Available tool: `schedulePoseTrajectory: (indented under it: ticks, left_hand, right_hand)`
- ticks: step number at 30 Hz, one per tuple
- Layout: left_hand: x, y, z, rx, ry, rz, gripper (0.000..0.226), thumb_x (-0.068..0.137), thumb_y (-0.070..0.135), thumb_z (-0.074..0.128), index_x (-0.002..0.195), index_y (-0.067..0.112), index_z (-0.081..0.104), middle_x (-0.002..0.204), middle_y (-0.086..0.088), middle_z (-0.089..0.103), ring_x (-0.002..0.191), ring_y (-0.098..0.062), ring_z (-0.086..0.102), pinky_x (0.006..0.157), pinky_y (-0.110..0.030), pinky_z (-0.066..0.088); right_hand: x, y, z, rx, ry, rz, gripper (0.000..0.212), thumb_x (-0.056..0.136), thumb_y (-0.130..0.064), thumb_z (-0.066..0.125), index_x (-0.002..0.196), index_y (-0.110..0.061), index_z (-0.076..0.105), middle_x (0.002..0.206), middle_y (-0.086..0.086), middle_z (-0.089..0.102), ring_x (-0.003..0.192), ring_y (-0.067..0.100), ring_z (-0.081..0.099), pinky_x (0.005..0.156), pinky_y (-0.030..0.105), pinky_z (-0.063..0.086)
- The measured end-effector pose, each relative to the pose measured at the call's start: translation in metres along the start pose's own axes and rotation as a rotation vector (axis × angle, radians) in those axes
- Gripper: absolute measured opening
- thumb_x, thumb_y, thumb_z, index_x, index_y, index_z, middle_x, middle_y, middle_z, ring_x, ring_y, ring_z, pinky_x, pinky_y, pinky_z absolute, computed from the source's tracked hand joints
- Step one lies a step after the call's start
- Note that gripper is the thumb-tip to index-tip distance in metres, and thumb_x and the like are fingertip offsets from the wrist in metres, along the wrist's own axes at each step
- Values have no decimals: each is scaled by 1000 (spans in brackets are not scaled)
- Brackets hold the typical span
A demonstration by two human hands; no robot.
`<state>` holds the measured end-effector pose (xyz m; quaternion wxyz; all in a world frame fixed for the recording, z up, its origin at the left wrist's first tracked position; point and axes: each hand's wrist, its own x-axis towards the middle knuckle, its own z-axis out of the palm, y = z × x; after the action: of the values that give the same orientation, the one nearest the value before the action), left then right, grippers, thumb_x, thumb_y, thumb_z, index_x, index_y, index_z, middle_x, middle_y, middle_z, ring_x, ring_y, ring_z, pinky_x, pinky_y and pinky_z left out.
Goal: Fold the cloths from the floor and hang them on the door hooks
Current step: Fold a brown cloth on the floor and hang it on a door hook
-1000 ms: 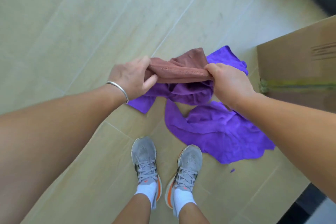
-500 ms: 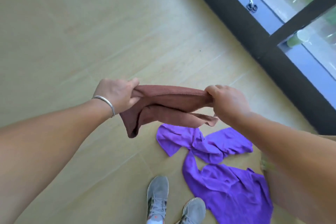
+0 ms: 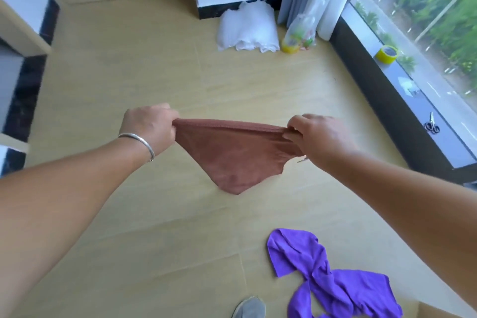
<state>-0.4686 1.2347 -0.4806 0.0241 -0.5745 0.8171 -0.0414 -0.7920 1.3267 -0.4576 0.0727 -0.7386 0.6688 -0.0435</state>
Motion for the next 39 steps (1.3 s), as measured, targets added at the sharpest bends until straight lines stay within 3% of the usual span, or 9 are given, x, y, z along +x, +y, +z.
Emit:
schedulePoseTrajectory:
  ticks: [3, 8, 12, 17, 21, 24, 31, 36, 39]
  left_hand:
    - [-45, -23, -4, 49, -62, -72, 17, 88, 23, 51, 89, 27, 67, 91, 6, 63, 84, -26, 63, 60, -28, 33]
    - [-163, -20, 30, 117, -258, -94, 21, 86, 23, 47, 95, 30, 65, 97, 8, 65, 93, -20, 64, 63, -29, 31]
    - [-271, 4, 71, 124, -464, -91, 27, 83, 18, 43, 100, 26, 64, 103, 6, 67, 101, -20, 62, 84, -31, 39]
    - [-382, 41, 117, 54, -685, -135, 43, 83, 12, 39, 120, 28, 53, 119, 6, 62, 117, -18, 55, 103, -36, 34]
    - [-443, 58, 144, 20, -800, -102, 42, 84, 12, 40, 121, 28, 52, 121, 6, 61, 119, -17, 53, 97, -36, 37]
    - [-473, 60, 160, -27, -874, -126, 46, 84, 12, 40, 124, 29, 53, 121, 5, 62, 116, -20, 55, 92, -34, 41]
    - [-467, 28, 177, -259, -829, -325, 42, 89, 17, 38, 127, 34, 43, 114, -2, 66, 98, -29, 63, 79, -33, 50]
    - [-407, -17, 166, -216, -703, -311, 14, 96, 27, 41, 96, 22, 54, 99, -3, 67, 82, -28, 59, 63, -28, 37]
    - [-361, -49, 138, -237, -512, -345, 18, 97, 28, 41, 99, 22, 57, 101, -5, 68, 83, -30, 60, 65, -30, 42]
  right_hand:
    - [-17, -32, 11, -86, -199, -104, 14, 91, -29, 59, 100, -18, 62, 93, 1, 61, 83, 27, 61, 66, 31, 44]
    - [-91, -71, 70, -183, -436, 9, 18, 87, -14, 59, 105, -17, 64, 98, 2, 57, 88, 26, 62, 67, 29, 43]
    - [-176, -96, 118, -264, -539, -14, 25, 93, -30, 59, 114, -17, 60, 107, 2, 57, 98, 25, 62, 74, 32, 40]
    - [-287, -111, 164, -301, -555, -91, 35, 88, -8, 40, 117, -22, 55, 122, 1, 49, 107, 24, 49, 83, 36, 36]
    - [-343, -115, 194, -244, -657, -103, 34, 93, -14, 36, 120, -25, 53, 136, -3, 44, 126, 20, 40, 103, 35, 33]
    - [-363, -123, 209, -211, -716, -76, 31, 96, -19, 38, 122, -28, 52, 127, -7, 53, 124, 17, 44, 105, 32, 31]
    - [-321, -139, 209, -200, -649, 67, 22, 88, -17, 48, 98, -29, 64, 100, -4, 68, 99, 21, 60, 75, 29, 32]
    - [-248, -148, 192, -214, -551, 84, 16, 94, -30, 51, 100, -27, 66, 101, 0, 69, 98, 25, 59, 75, 29, 32]
    - [-193, -158, 165, -175, -430, 98, 24, 98, -33, 44, 100, -25, 67, 105, 4, 69, 102, 27, 59, 77, 30, 31]
